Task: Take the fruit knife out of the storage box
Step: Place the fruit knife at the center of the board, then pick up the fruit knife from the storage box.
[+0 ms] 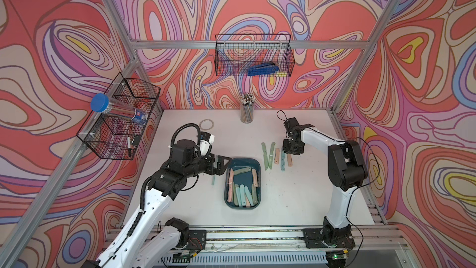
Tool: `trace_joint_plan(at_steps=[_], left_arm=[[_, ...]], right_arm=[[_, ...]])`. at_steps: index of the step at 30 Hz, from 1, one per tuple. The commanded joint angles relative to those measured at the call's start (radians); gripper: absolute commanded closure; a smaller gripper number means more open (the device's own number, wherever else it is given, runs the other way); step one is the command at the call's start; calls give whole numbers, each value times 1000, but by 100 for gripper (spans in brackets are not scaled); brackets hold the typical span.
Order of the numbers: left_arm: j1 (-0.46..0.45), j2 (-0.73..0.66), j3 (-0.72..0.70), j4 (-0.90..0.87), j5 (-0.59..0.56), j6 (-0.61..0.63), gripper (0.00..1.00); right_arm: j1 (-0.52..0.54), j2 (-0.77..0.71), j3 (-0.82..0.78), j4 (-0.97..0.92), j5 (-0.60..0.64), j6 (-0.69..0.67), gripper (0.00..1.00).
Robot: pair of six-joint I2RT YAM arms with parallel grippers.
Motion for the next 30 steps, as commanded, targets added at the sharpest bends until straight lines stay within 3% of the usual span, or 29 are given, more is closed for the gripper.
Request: trace_joint_plan(at_steps=[1, 10, 20, 24, 30], left_arm=[[-6, -2, -4, 3, -18, 2, 0], [-7, 48, 20, -55, -119, 2, 0], [-6, 63, 28, -76, -154, 0, 0], [-6, 58, 29, -73, -151, 0, 1], [-7, 18, 18, -58, -150, -1, 0]], right_arm=[[48, -106, 20, -45, 40, 14, 62], [304, -199, 102, -116, 111, -12, 59], [461, -155, 170, -172, -16, -31, 60], [562, -85, 183, -135, -88, -100, 60], [593, 0, 119, 18, -129, -273, 59]])
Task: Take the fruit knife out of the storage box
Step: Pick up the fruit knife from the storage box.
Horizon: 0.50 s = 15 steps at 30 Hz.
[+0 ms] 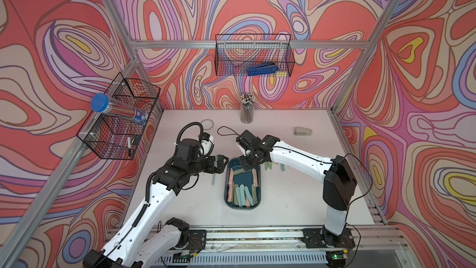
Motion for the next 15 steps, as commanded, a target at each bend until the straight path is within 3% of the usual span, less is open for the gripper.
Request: trace_joint_plan(at_steps=[1, 15], left_arm=[[-2, -42, 15, -7, -9, -1, 0], [-3, -73, 9, 2, -1, 0, 0]], right_arm=[[-14, 49, -32, 89, -21, -143, 58], [-14, 226, 77, 86, -18, -331, 52]])
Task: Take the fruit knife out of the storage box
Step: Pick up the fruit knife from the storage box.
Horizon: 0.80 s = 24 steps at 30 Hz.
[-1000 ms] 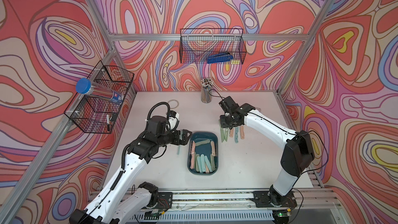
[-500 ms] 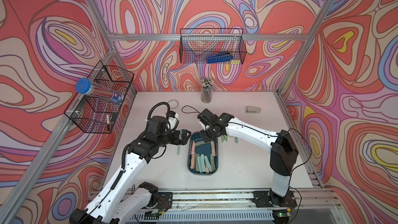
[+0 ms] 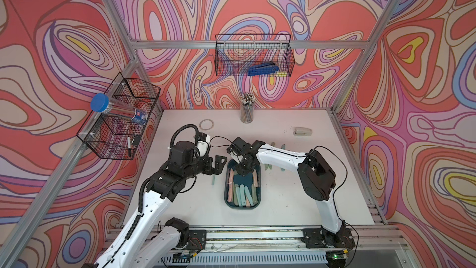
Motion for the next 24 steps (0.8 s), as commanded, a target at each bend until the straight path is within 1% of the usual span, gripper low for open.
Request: trace_joint_plan(at_steps=[1, 6, 14, 20, 24], left_arm=[[-3, 3, 10, 0, 0, 0, 0], [-2, -3, 9, -3, -2, 0, 0], [-3, 14, 9, 7, 18, -1, 0], [-2, -7, 6, -1, -5, 0, 0], [-2, -13, 3, -1, -10, 0, 0]], right_arm=[[-1, 31, 32, 9, 7, -57, 51], [-1, 74, 64, -24, 45, -77, 51], [-1, 90, 58, -33, 83, -87, 51], [0, 128, 96, -92, 49, -65, 53], [4, 118, 80, -107, 47, -50, 55]])
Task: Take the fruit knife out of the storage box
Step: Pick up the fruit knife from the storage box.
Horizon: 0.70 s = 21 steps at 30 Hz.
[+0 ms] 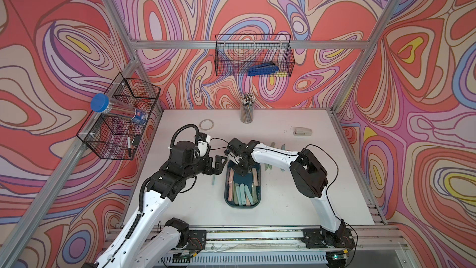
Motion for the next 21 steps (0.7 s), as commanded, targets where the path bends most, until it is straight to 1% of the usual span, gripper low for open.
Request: trace_joint_plan(at_steps=[1, 8, 16, 21], left_arm=[[-2, -11, 4, 0, -8, 0, 0], [-2, -9, 14, -9, -7, 1, 0], [-3, -10, 13, -6, 3, -4, 0], [-3, -7, 10, -4, 8, -5, 0]], right_arm=[[4, 27, -8, -46, 0, 20, 55], [29, 22, -1, -91, -6, 60, 60], [53, -8, -17, -92, -23, 133, 69], [53, -7, 0, -98, 30, 198, 74]])
